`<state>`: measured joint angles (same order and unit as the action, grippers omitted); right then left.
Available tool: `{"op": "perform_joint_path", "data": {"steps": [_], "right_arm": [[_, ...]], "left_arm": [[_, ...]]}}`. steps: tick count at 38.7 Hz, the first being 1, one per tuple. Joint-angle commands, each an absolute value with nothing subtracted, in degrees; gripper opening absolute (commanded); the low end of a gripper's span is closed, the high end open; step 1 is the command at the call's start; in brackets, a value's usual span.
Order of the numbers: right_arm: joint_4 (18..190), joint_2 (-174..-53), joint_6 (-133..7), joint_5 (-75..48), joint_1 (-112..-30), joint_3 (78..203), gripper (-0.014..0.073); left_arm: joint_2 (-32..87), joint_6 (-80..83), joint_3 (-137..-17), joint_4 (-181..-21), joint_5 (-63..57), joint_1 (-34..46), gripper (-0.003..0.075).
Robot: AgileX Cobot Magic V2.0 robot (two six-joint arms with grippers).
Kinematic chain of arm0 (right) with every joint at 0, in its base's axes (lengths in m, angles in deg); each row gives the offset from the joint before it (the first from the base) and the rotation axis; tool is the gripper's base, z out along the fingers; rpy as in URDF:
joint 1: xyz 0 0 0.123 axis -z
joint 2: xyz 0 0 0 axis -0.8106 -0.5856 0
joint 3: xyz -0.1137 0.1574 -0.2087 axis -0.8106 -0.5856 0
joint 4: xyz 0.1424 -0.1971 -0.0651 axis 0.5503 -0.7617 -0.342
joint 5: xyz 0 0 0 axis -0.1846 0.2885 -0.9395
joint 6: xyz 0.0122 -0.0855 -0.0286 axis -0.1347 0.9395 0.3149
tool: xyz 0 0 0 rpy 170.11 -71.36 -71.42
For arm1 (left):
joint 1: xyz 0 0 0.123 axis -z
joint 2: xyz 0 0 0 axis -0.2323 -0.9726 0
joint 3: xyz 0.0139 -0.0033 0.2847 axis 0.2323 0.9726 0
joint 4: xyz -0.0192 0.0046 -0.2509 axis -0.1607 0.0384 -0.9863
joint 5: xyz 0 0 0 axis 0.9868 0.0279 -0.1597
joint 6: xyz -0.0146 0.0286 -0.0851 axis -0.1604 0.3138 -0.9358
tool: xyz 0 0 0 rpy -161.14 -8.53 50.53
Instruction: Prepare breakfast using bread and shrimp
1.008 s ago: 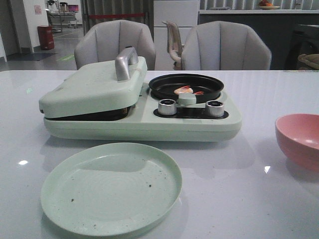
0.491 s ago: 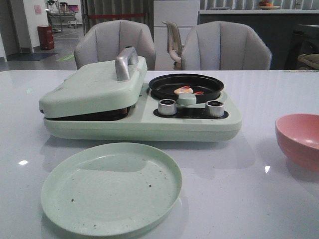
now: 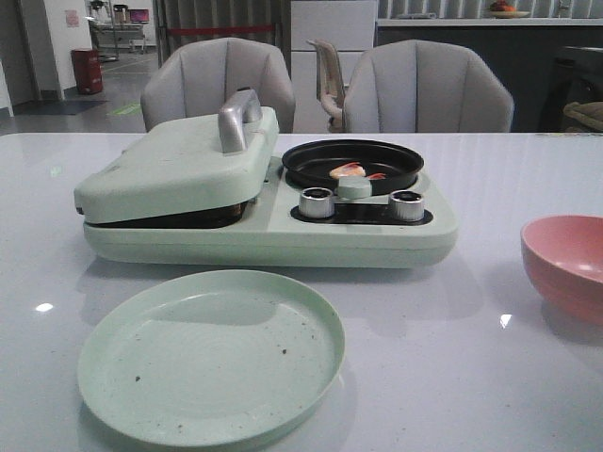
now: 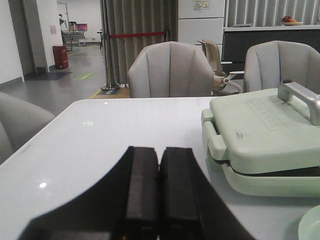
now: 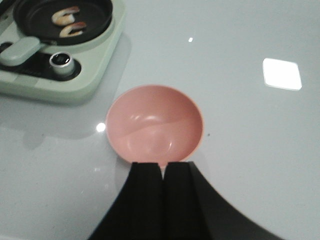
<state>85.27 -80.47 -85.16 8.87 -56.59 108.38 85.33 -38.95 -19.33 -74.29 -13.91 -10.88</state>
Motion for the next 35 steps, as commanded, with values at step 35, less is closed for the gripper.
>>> {"op": "perform_joint_path", "data": {"steps": [35], "right_arm": [[95.4, -53.0, -84.2, -27.7, -49.2, 79.3, 0.0034]], "left_arm": [[86.5, -39.3, -18.9, -74.4, -19.1, -10.6, 0.0101]]}}
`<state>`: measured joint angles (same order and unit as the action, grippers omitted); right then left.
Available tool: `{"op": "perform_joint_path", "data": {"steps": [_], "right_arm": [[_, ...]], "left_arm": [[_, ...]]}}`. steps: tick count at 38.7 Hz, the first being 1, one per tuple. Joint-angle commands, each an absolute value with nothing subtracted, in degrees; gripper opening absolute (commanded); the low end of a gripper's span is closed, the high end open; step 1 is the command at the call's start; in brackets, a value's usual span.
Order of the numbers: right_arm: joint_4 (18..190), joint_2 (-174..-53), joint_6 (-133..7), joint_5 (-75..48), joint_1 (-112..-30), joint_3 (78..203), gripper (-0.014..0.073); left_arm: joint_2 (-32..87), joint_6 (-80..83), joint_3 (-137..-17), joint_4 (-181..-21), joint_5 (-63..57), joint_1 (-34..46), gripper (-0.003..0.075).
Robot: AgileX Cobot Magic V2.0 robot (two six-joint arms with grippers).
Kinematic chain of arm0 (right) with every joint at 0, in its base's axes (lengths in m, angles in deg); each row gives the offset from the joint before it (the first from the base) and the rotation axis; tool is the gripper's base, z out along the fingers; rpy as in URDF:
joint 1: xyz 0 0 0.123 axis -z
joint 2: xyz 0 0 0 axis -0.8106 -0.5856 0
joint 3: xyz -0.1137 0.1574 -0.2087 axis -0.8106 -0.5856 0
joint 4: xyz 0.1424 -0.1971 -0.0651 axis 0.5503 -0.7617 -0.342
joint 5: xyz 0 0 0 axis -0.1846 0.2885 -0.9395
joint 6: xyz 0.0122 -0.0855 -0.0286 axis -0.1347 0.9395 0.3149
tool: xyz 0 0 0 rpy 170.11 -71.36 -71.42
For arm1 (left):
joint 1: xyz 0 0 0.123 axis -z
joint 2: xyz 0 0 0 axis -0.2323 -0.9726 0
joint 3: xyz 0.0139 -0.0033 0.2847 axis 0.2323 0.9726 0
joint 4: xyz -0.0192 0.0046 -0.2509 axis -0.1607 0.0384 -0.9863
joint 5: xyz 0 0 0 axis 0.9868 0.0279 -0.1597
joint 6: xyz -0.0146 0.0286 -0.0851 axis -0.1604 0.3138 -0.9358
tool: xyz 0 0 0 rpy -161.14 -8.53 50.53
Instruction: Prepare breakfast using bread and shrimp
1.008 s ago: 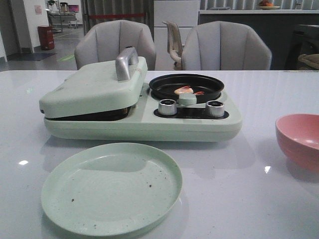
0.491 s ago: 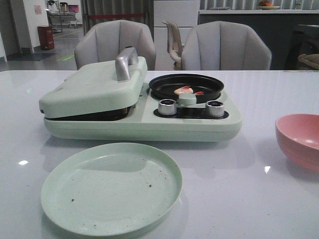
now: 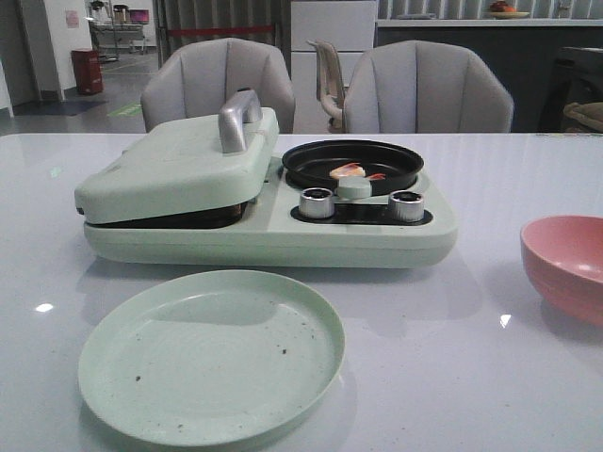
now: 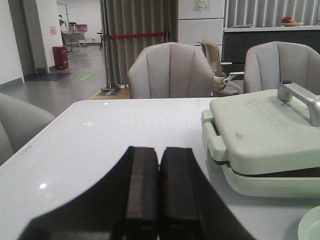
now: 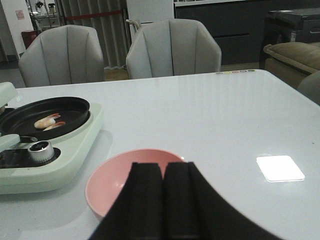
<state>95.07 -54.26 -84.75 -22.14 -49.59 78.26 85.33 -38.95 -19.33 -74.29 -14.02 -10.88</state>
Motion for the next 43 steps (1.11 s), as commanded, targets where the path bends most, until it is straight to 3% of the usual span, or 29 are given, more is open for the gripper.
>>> {"op": "perform_joint_path", "data": {"steps": [1, 19, 27, 43], "right_arm": [[95.4, -53.0, -84.2, -27.5, -49.2, 79.3, 0.0034], [94.2, -53.0, -84.3, -27.5, -49.3, 79.3, 0.0034], [87.8, -52.9, -91.4, -28.6, -49.3, 79.3, 0.0034], [87.3, -52.9, -88.0, -28.8, -51.4, 79.3, 0.0034]], "left_arm": [[86.5, -39.3, -18.9, -74.4, -19.1, -10.6, 0.0101], [86.5, -39.3, -18.9, -74.4, -19.1, -10.6, 0.0101], [86.5, -39.3, -18.9, -74.4, -19.1, -10.6, 0.0101], [86.5, -39.3, -18.9, -74.4, -19.1, -10.6, 0.0101]]}}
